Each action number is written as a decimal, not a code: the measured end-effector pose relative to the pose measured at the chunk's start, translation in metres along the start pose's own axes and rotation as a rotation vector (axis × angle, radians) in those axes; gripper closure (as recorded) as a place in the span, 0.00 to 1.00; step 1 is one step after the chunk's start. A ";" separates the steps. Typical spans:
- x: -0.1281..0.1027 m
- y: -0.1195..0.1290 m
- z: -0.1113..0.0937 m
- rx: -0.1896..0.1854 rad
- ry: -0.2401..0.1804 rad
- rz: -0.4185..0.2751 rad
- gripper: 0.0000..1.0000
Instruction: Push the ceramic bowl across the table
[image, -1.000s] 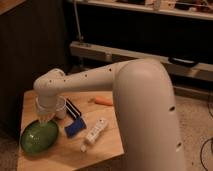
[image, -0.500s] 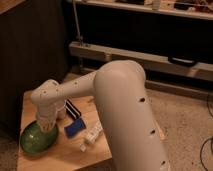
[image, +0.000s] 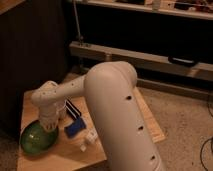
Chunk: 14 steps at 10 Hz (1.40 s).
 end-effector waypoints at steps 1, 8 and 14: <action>0.000 -0.011 0.002 0.005 0.007 0.027 1.00; 0.012 -0.084 -0.004 0.083 0.022 0.187 1.00; 0.039 -0.170 -0.027 0.156 0.053 0.342 1.00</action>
